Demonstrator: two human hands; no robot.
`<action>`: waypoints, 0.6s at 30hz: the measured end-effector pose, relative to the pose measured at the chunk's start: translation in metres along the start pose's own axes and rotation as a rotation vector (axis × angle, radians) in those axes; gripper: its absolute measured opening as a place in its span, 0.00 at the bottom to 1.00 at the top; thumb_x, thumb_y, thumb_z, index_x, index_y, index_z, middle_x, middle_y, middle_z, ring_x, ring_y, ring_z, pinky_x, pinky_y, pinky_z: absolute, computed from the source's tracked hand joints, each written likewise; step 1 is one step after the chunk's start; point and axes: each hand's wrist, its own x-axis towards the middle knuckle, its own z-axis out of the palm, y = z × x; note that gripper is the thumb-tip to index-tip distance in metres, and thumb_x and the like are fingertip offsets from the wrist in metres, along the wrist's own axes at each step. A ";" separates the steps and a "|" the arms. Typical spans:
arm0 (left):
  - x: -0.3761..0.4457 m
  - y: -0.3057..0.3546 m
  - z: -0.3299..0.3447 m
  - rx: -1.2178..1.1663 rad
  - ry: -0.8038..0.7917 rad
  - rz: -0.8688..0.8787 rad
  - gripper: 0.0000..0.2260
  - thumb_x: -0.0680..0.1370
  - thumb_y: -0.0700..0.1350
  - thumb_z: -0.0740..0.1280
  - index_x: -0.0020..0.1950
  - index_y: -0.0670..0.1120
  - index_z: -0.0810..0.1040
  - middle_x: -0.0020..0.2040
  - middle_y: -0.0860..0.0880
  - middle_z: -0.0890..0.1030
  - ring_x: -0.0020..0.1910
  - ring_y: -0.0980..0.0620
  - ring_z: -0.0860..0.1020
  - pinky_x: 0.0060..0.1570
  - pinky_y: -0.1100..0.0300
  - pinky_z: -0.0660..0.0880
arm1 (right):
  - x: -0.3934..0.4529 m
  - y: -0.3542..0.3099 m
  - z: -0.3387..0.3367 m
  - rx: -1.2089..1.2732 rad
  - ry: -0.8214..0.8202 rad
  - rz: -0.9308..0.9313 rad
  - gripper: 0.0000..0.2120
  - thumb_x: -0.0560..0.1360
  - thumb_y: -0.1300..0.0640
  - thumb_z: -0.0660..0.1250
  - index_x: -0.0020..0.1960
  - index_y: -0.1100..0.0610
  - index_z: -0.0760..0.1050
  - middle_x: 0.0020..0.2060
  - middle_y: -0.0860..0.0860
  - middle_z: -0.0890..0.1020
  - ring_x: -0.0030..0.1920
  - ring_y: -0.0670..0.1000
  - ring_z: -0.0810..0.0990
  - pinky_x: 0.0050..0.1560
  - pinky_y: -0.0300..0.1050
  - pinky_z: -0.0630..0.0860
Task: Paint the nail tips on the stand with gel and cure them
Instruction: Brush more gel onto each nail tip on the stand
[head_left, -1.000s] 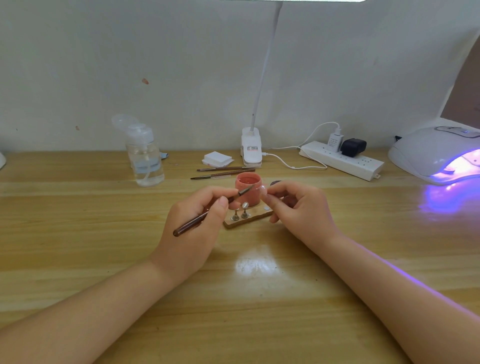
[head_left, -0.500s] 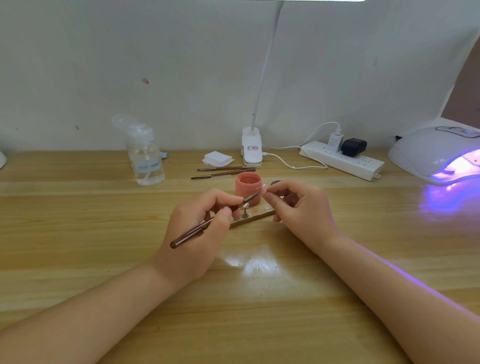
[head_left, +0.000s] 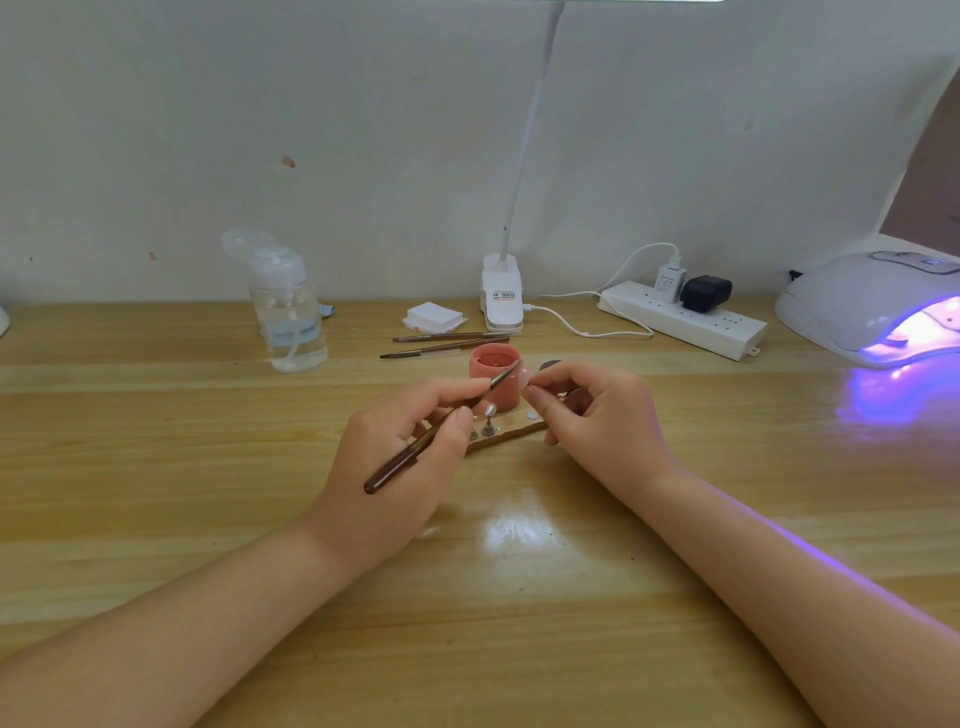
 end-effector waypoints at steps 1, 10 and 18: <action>0.000 0.000 0.000 -0.001 -0.022 -0.005 0.14 0.77 0.41 0.63 0.57 0.56 0.79 0.49 0.60 0.84 0.48 0.60 0.80 0.46 0.72 0.72 | 0.000 0.000 0.000 -0.006 0.002 -0.003 0.05 0.73 0.61 0.72 0.42 0.52 0.81 0.35 0.41 0.83 0.27 0.49 0.80 0.33 0.47 0.78; -0.002 0.000 -0.002 -0.068 0.001 -0.021 0.10 0.76 0.43 0.63 0.53 0.53 0.80 0.47 0.57 0.84 0.49 0.58 0.81 0.50 0.69 0.74 | 0.000 0.000 0.000 -0.037 0.011 0.012 0.08 0.73 0.61 0.72 0.40 0.49 0.80 0.31 0.37 0.81 0.27 0.50 0.80 0.34 0.50 0.78; -0.002 -0.004 -0.002 -0.056 -0.069 -0.033 0.10 0.75 0.45 0.64 0.53 0.54 0.81 0.47 0.59 0.84 0.50 0.58 0.81 0.52 0.70 0.72 | 0.000 -0.002 0.001 -0.060 0.010 0.012 0.12 0.73 0.62 0.72 0.39 0.44 0.79 0.31 0.37 0.80 0.29 0.56 0.79 0.34 0.52 0.78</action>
